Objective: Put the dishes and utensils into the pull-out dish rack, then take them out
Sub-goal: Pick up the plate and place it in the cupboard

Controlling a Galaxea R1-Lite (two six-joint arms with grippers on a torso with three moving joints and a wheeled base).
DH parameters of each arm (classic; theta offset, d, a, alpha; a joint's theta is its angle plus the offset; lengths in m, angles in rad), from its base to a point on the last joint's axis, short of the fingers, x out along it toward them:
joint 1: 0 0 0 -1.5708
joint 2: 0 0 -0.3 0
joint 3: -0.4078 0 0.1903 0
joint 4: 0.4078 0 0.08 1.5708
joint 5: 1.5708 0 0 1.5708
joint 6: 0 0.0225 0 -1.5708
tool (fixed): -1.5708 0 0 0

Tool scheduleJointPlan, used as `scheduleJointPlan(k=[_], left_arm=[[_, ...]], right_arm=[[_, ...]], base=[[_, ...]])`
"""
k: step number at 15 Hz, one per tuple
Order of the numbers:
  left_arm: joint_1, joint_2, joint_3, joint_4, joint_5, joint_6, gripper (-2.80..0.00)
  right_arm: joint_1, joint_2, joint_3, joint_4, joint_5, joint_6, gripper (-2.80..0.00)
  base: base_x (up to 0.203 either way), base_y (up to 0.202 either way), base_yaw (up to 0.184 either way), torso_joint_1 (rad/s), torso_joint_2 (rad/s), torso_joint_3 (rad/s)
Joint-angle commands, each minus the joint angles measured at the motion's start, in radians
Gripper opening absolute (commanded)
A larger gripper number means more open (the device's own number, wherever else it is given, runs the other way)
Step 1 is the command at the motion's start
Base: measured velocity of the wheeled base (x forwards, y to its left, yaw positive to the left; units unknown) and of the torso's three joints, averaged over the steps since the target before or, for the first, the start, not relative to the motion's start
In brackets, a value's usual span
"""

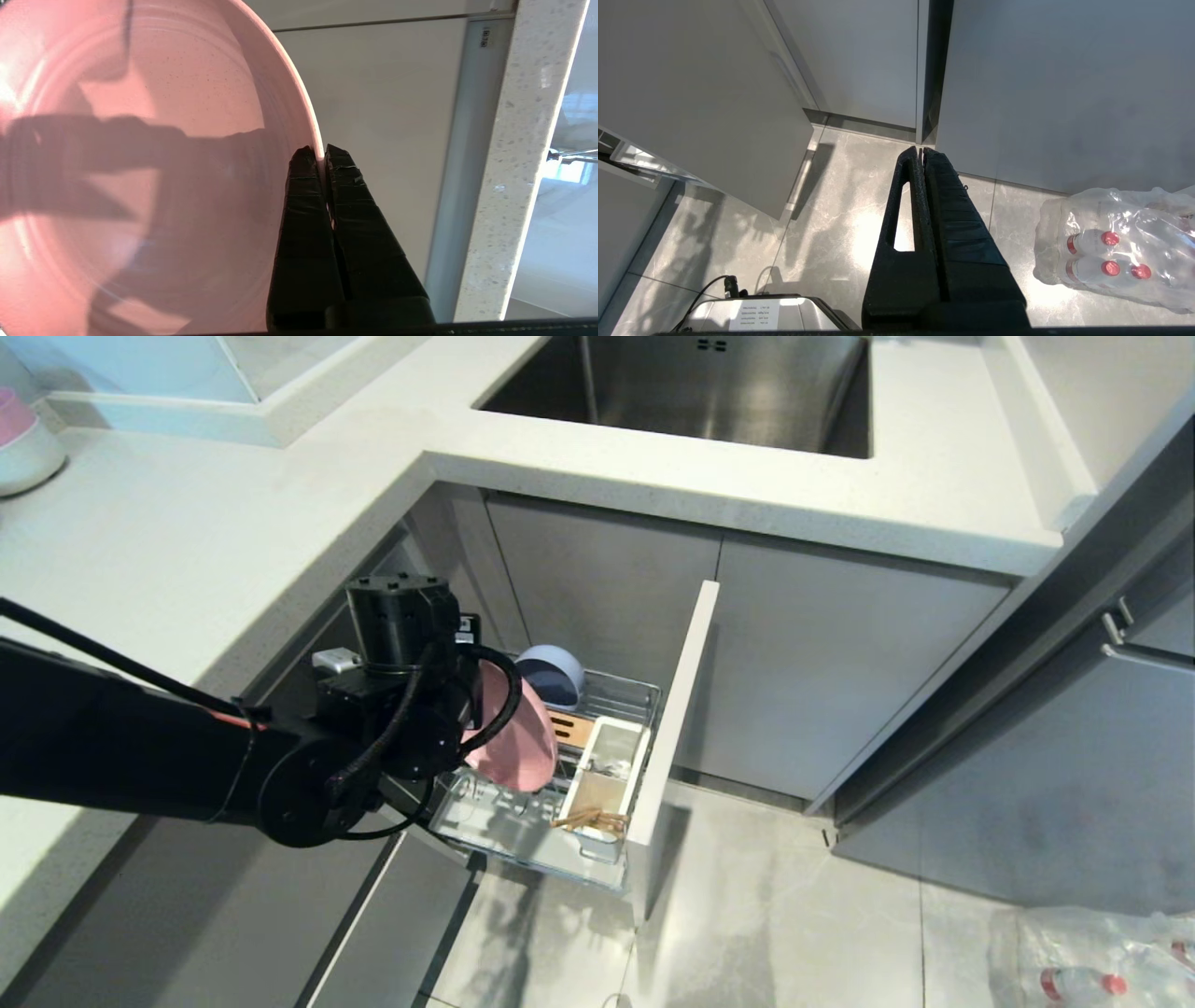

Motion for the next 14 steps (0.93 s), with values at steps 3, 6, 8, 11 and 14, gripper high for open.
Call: scheduleJointPlan(k=[3, 6, 8, 11, 14], left_arm=[[0.001, -0.022, 0.001, -0.034, 0.003, -0.008, -2.8], [0.001, -0.048, 0.004, -0.096, 0.005, -0.005, -2.8], [0.0, -0.043, 0.019, -0.099, 0.005, -0.011, -2.8], [0.009, -0.04, 0.036, -0.099, 0.001, -0.057, -2.8], [0.009, -0.031, 0.053, -0.133, -0.003, -0.058, -2.8]], right_arm=[[0.0, 0.002, 0.0, 0.0, 0.0, 0.0, -2.8], [0.0, 0.002, 0.0, 0.0, 0.0, 0.0, -2.8], [0.0, 0.002, 0.0, 0.0, 0.0, 0.0, -2.8], [0.0, 0.002, 0.0, 0.0, 0.0, 0.0, -2.8], [0.0, 0.002, 0.0, 0.0, 0.0, 0.0, -2.8]], base=[[0.0, 0.0, 0.0, 0.0, 0.0, 0.0], [0.0, 0.0, 0.0, 0.0, 0.0, 0.0], [0.0, 0.0, 0.0, 0.0, 0.0, 0.0], [0.0, 0.0, 0.0, 0.0, 0.0, 0.0], [0.0, 0.0, 0.0, 0.0, 0.0, 0.0]])
